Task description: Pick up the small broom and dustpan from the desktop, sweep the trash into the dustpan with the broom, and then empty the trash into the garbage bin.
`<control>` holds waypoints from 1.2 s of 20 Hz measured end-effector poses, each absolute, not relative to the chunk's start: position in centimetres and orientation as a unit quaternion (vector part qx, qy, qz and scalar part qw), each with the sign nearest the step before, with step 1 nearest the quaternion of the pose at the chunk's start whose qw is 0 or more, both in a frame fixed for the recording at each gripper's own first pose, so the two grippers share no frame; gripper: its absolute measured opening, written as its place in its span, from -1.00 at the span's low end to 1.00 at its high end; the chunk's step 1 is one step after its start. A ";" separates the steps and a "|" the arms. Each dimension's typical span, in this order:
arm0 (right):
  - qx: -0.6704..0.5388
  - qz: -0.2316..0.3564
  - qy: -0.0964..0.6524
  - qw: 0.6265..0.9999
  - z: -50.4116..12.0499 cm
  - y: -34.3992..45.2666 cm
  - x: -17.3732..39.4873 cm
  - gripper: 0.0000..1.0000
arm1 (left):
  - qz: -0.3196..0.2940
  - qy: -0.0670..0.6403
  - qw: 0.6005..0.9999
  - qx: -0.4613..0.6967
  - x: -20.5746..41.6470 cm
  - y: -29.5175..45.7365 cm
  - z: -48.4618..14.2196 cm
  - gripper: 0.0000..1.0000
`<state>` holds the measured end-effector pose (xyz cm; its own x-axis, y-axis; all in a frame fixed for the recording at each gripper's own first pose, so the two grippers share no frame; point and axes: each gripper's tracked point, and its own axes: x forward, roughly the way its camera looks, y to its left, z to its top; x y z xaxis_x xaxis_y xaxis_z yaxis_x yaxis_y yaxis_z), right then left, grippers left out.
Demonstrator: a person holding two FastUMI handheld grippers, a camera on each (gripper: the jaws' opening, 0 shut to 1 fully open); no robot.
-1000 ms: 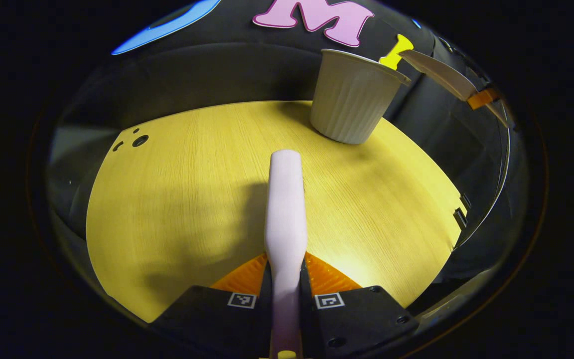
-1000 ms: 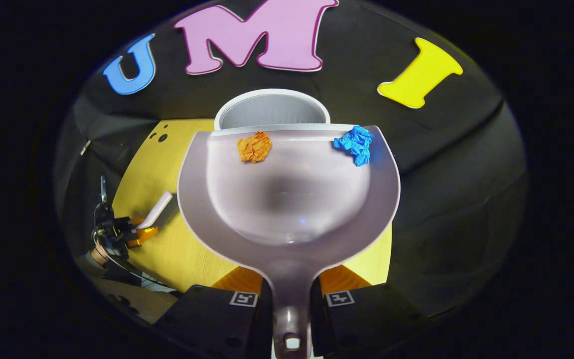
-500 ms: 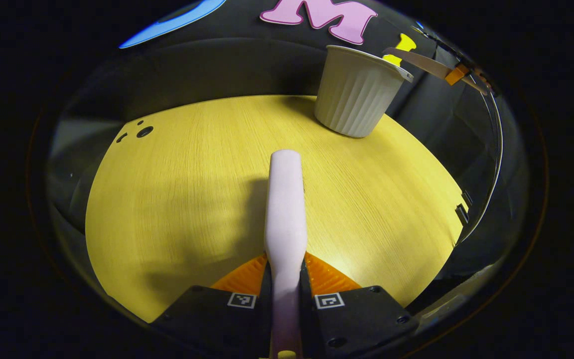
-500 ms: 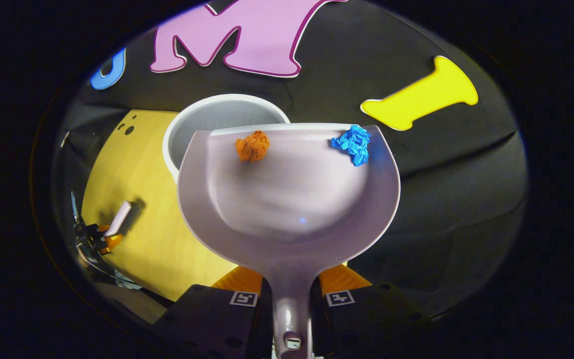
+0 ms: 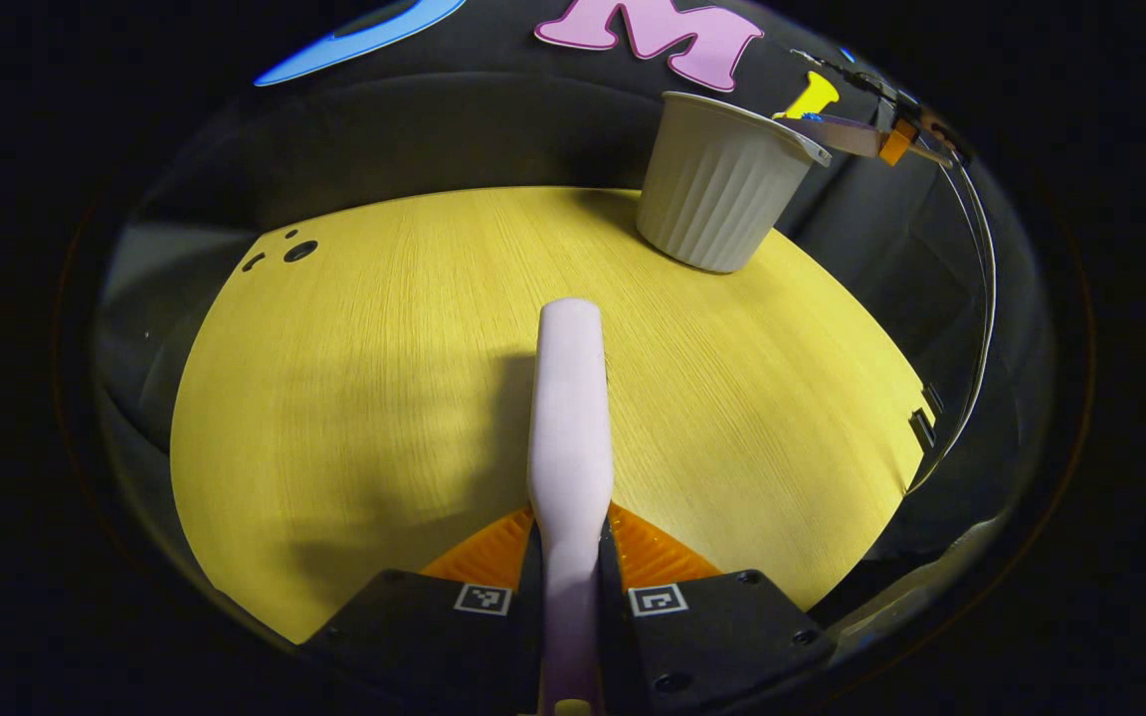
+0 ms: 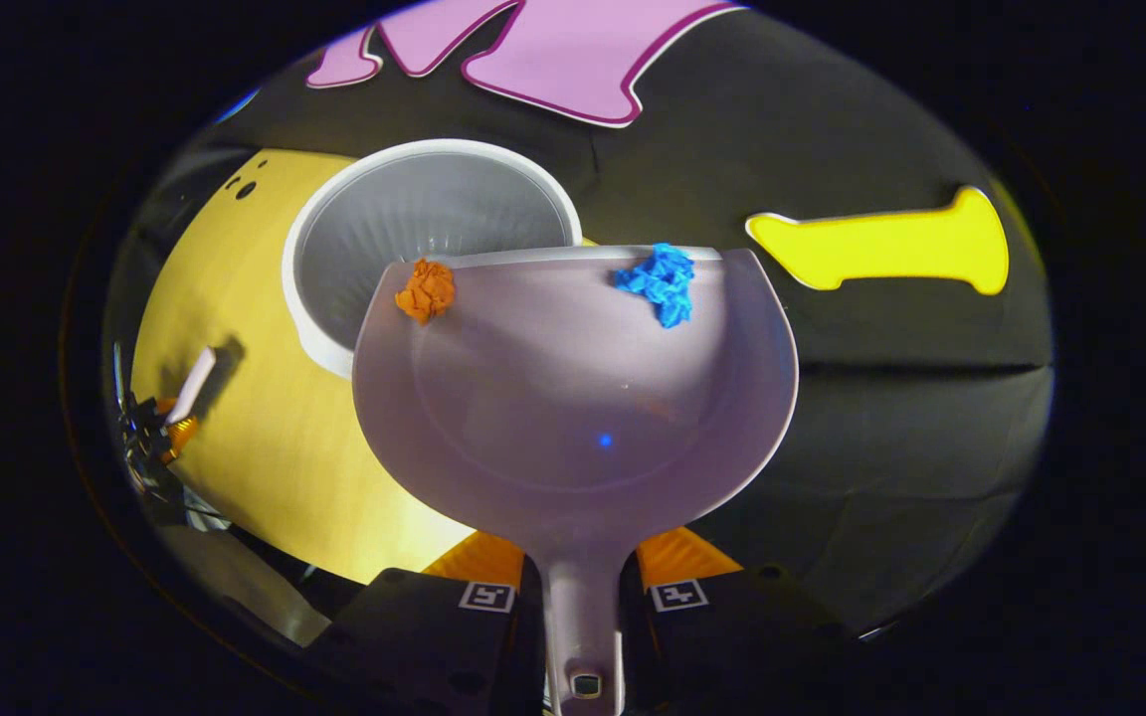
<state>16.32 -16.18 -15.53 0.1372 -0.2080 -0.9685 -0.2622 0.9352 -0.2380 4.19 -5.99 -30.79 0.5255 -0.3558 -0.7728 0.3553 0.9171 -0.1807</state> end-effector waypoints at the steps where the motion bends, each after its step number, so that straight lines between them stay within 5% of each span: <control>1: -0.198 0.018 0.658 0.726 -15.3 -16.5 16.6 -0.31 | -0.202 0.443 0.873 -0.001 4.1 -5.8 -30.8 -0.43; 18: -0.313 0.075 0.697 0.641 -14.6 -14.5 19.9 -0.31 | -0.190 0.442 0.876 -0.002 4.3 -5.2 -30.9 -0.43; 24: -0.322 0.082 0.694 0.639 -15.3 -13.8 21.3 -0.31 | -0.179 0.447 0.877 -0.011 4.0 -4.6 -31.2 -0.43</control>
